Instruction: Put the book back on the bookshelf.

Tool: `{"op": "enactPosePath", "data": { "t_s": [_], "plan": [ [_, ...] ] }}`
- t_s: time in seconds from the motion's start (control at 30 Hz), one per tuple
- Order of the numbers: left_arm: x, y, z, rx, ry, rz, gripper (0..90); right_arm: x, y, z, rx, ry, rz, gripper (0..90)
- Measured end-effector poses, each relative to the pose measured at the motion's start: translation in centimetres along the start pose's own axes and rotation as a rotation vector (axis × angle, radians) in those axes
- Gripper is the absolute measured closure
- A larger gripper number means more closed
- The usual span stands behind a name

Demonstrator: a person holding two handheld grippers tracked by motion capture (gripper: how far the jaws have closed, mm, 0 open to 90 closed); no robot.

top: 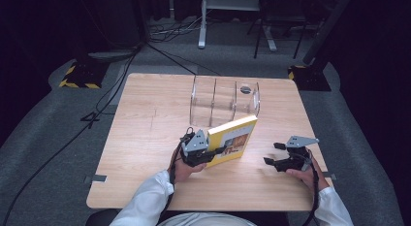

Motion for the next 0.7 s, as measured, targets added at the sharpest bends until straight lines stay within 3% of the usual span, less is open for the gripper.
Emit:
{"op": "enactPosePath", "data": {
  "t_s": [0.7],
  "plan": [
    [3.7,2.6,-1.3,0.004,-0.078,-0.132,76.1,-0.1,-0.4,0.1,-0.02,0.008,-0.007,18.9]
  ]
}}
Point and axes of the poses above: each handheld gripper's, and its own axes: x roughly backward along the jaws, z roughly out of its underside, y roughly to its left, the point moved 2 cm from there along -x, roughly forward along the jaws, and after that the axes turned 13 degrees about z, right-handed, at the moved point
